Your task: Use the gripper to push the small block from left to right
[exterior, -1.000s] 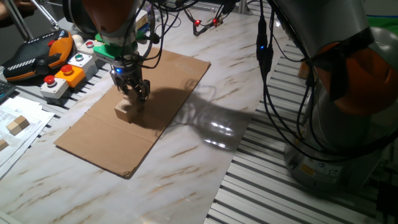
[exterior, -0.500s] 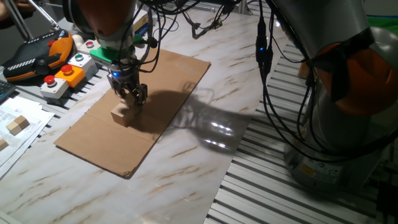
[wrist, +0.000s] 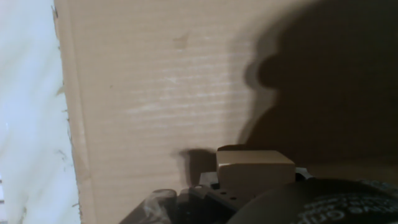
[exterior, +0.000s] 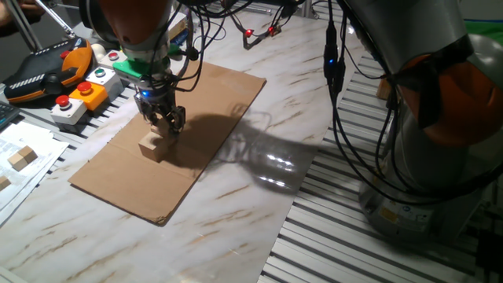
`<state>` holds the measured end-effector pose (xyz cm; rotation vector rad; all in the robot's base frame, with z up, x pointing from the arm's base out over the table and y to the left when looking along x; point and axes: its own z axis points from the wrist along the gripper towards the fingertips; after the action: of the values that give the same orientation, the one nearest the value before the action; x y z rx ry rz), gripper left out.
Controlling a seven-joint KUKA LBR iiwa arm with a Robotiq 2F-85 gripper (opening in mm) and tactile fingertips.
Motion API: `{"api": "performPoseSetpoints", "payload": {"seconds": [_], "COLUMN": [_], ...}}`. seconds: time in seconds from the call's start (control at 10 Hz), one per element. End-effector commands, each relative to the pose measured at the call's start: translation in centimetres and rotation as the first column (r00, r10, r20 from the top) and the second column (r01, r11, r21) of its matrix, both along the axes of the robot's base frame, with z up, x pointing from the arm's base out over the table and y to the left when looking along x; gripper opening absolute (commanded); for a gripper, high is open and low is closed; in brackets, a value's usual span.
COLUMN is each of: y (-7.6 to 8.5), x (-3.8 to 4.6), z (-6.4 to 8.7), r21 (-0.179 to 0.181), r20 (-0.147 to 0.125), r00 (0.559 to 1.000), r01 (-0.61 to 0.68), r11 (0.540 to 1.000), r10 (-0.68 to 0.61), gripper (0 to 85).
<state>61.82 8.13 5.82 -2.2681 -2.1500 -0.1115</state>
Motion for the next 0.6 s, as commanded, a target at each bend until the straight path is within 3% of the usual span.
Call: {"api": "performPoseSetpoints", "payload": {"seconds": [0.0,0.2,0.5], "y": [0.01,0.01,0.01], "x": [-0.01,-0.01,-0.01], "z": [0.01,0.01,0.01], "r21": [-0.004,0.001,-0.01], "r20": [0.005,0.012,0.028], "r00": [1.0,0.993,0.99], "r01": [0.01,0.118,0.135], "r11": [1.0,0.993,0.991], "r10": [-0.01,-0.118,-0.135], "gripper": [1.0,1.0,1.0]}}
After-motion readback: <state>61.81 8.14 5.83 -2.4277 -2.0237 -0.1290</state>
